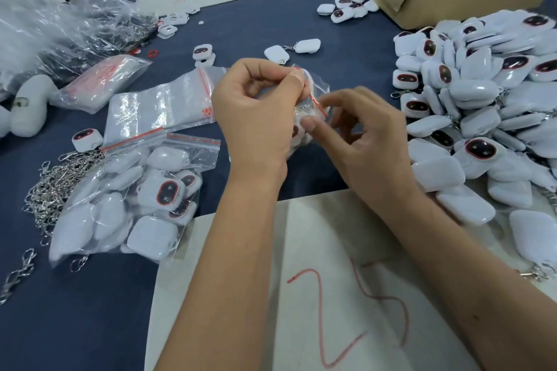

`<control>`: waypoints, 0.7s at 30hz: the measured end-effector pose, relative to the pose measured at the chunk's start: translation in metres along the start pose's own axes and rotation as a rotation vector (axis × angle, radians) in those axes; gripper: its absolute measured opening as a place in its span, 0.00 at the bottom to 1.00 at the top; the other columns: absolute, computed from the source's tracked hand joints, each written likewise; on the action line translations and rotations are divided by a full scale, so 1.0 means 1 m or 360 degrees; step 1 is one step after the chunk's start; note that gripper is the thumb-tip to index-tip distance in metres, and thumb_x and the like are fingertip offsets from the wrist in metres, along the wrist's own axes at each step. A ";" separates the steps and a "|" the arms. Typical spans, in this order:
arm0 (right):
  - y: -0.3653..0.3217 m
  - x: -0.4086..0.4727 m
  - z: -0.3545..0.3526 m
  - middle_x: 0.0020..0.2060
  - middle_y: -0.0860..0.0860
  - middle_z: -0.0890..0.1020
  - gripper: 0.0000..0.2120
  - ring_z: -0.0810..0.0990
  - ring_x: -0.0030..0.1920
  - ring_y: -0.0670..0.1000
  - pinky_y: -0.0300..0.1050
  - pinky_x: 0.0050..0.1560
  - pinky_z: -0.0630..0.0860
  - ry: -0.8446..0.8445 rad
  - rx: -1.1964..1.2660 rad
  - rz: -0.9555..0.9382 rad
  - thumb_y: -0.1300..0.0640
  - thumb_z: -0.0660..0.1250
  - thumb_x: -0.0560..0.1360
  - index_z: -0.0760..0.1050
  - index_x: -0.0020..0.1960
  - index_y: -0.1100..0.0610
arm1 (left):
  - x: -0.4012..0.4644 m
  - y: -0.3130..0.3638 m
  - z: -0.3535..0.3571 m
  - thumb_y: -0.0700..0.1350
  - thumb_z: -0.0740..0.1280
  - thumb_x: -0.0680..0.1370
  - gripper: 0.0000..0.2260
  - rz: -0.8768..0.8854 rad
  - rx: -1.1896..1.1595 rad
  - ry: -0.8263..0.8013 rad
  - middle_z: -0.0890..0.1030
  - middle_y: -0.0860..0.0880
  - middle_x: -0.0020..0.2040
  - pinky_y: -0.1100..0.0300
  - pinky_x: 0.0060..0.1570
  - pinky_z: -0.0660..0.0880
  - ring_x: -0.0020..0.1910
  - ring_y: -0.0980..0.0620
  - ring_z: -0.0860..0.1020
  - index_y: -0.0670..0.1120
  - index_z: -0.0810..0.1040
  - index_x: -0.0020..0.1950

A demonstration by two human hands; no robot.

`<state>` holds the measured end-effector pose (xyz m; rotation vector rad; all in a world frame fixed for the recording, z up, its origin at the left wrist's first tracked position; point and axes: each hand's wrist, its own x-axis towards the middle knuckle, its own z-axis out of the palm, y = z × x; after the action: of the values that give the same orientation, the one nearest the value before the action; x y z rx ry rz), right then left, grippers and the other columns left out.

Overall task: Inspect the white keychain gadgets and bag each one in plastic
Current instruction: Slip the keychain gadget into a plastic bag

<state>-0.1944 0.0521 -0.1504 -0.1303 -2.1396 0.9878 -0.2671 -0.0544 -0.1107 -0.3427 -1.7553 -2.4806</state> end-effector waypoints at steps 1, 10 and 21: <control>-0.001 0.000 0.002 0.39 0.54 0.79 0.10 0.77 0.38 0.53 0.52 0.42 0.76 0.0007 0.0028 0.0004 0.51 0.75 0.79 0.84 0.51 0.58 | 0.000 0.000 0.001 0.26 0.70 0.72 0.12 -0.0015 -0.0014 -0.0013 0.81 0.43 0.32 0.53 0.41 0.79 0.33 0.45 0.80 0.41 0.75 0.37; -0.008 0.031 0.001 0.40 0.55 0.85 0.03 0.84 0.41 0.59 0.61 0.49 0.83 0.0121 0.0502 0.0231 0.64 0.70 0.81 0.81 0.48 0.60 | 0.016 0.006 -0.022 0.29 0.70 0.74 0.09 0.0036 0.0078 0.0117 0.82 0.47 0.35 0.55 0.39 0.79 0.34 0.52 0.80 0.43 0.77 0.40; -0.035 0.075 -0.014 0.31 0.44 0.81 0.07 0.80 0.33 0.45 0.41 0.40 0.79 0.0119 0.0747 -0.0072 0.71 0.68 0.78 0.78 0.51 0.61 | 0.023 0.009 -0.058 0.52 0.71 0.78 0.16 -0.0256 0.0046 -0.0783 0.84 0.43 0.61 0.46 0.63 0.78 0.61 0.44 0.82 0.48 0.80 0.64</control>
<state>-0.2305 0.0647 -0.0757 0.1086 -1.7824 1.4037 -0.2957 -0.1107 -0.1152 -0.9102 -2.0550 -2.6398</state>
